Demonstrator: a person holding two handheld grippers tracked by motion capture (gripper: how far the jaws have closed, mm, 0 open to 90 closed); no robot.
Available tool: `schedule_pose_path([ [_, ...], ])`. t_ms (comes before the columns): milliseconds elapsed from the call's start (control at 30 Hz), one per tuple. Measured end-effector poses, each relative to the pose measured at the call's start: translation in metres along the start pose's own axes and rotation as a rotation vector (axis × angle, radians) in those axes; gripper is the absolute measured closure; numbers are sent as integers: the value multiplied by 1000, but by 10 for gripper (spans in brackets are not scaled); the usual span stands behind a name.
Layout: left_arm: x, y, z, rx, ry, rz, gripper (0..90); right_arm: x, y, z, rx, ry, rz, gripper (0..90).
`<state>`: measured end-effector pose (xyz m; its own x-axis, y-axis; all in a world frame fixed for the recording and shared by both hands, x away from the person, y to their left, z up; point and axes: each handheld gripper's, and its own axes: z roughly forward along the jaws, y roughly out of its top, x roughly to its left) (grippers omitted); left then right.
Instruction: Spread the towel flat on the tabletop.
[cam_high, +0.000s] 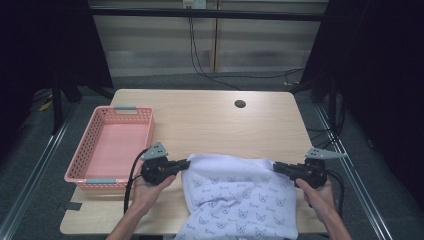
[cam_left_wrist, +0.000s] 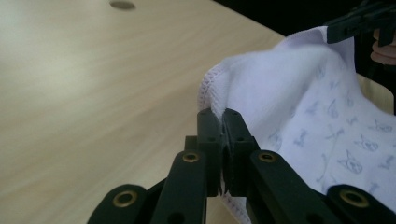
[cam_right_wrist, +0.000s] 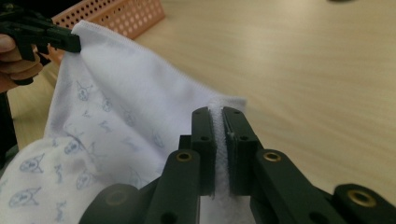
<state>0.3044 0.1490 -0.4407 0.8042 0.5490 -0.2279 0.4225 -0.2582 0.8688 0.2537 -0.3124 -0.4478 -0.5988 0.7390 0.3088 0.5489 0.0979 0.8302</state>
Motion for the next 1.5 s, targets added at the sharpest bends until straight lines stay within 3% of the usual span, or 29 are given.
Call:
schedule_pose_path([
  [100,6,12,-13,-30,27,11,875,1,16,-7,-43,-10,-7,854],
  [167,11,19,-23,-68,17,-15,875,2,26,-10,-61,-1,-21,856],
  [433,18,52,-34,-94,97,73,874,5,71,-15,-121,-12,-70,857],
  [500,24,62,-38,-132,79,49,874,4,84,-16,-139,-22,-75,857],
  [600,28,80,-45,-158,86,71,874,1,102,-16,-162,-32,-83,857],
  [733,37,99,-50,-186,105,76,874,-2,124,-13,-190,-36,-92,857],
  [800,42,107,-53,-186,134,85,874,-4,133,-10,-199,-38,-99,857],
  [933,54,119,-53,-191,127,59,874,-10,148,-2,-228,-29,-94,857],
  [1000,60,126,-52,-205,136,48,874,-16,158,4,-218,-48,-97,858],
  [1100,66,140,-51,-197,168,70,874,-25,175,12,-222,-56,-90,858],
  [1167,73,143,-47,-177,181,63,873,-28,183,18,-205,-76,-93,858],
  [1233,80,139,-39,-119,180,48,867,-33,184,27,-193,-79,-85,852],
  [1267,82,135,-35,-113,192,36,852,-38,183,33,-176,-101,-82,828],
  [1333,84,127,-29,-96,197,12,741,-47,177,45,-137,-155,-66,705],
  [1367,85,123,-27,-92,203,-3,708,-51,173,49,-122,-169,-49,704],
  [1400,86,119,-26,-92,182,-18,676,-55,169,52,-110,-155,-41,702],
  [1433,86,117,-26,-100,187,-18,662,-56,164,52,-106,-175,-42,677],
  [1500,86,113,-25,-94,180,-21,640,-58,156,51,-101,-160,-34,665],
])
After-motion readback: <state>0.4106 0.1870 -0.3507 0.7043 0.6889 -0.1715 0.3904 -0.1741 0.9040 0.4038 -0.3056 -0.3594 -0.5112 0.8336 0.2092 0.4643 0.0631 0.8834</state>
